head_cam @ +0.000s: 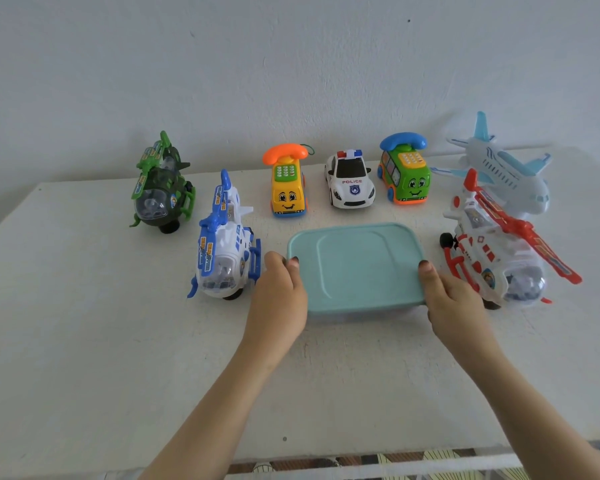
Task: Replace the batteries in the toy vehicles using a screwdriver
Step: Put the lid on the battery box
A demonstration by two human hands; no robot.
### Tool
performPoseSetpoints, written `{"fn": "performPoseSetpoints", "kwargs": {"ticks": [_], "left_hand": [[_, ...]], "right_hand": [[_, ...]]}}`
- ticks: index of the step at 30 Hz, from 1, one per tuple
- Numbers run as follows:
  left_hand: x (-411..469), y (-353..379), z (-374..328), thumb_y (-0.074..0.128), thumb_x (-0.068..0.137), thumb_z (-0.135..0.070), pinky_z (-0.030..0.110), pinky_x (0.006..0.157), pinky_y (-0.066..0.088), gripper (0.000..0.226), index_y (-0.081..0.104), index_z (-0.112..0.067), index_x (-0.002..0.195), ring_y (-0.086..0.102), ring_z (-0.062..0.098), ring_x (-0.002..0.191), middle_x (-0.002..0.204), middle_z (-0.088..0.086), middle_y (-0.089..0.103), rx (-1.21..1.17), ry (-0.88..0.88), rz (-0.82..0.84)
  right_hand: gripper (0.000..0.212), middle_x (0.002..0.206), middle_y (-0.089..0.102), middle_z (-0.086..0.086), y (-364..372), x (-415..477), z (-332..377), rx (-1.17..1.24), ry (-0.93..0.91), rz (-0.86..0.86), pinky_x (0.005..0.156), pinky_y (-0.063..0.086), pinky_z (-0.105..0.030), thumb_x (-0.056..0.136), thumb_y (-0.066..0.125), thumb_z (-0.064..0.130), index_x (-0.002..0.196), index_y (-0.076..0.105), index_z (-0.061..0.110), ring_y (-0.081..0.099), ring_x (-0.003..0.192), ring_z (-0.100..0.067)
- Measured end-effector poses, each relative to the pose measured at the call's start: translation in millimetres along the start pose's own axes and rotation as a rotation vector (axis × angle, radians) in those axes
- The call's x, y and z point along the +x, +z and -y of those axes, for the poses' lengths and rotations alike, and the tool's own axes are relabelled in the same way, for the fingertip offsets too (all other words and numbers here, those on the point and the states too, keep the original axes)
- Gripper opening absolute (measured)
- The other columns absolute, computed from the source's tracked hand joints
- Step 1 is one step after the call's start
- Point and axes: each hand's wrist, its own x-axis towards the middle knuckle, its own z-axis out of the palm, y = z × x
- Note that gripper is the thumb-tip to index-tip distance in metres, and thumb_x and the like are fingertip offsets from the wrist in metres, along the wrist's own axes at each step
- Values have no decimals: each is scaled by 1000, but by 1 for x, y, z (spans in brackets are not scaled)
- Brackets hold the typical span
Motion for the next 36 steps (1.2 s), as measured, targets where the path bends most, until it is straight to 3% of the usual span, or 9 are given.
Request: {"fn": "performPoseSetpoints", "kwargs": {"ticks": [4,8,14,17,19,22,24,28,36], "left_hand": [[0,-3,-1,29,105,-27,20,43,33,23,42,-9,98,42,13,56,68,2,46,18,-14,18],[6,-9,-7,30,105,-27,25,48,27,24,43,-8,98,43,10,61,73,1,48,143,-43,58],[21,-7,-21,28,106,-29,22,49,21,24,39,-8,103,36,4,63,78,-4,41,228,-67,45],[32,-6,-27,25,106,-32,28,52,24,34,44,-4,108,42,15,71,87,2,44,244,-79,14],[38,-4,-28,23,107,-31,30,58,27,41,47,1,114,42,18,78,84,3,42,266,-72,3],[43,-2,-27,22,107,-30,29,59,29,42,49,1,117,40,18,82,91,7,47,281,-83,-8],[44,0,-27,22,107,-28,28,55,25,41,50,-1,118,39,17,82,91,5,44,274,-92,-15],[47,2,-24,23,106,-27,31,70,30,41,53,-2,116,41,19,85,98,9,52,226,-95,-16],[53,5,-18,23,106,-23,30,70,31,41,57,-2,108,47,22,85,90,9,54,239,-67,-33]], "right_hand": [[49,54,35,-3,-1,3,-3,3,-8,19,53,27,-30,99,38,41,61,38,9,34,52,-19],[49,65,48,-4,-8,9,5,-313,-42,57,54,31,-29,100,29,45,68,42,9,45,59,-17],[61,112,59,-22,-6,51,38,-510,-20,62,85,40,-40,102,17,46,109,58,2,54,105,-35],[60,122,58,-24,-1,67,43,-477,38,64,95,39,-40,104,19,41,117,58,-3,51,115,-37],[58,116,59,-22,3,73,42,-417,77,75,92,39,-39,104,21,40,114,59,-3,53,109,-36],[56,82,56,-10,7,75,35,-309,116,61,69,37,-32,103,23,43,88,60,4,51,74,-23],[58,70,51,-6,7,75,32,-270,118,47,57,33,-30,102,25,46,76,56,5,45,63,-17],[57,66,49,-5,8,76,31,-254,95,36,53,28,-29,103,26,44,64,49,9,43,60,-14],[46,62,42,-5,11,80,28,-182,157,44,53,26,-29,101,34,40,73,51,7,39,59,-18]]}}
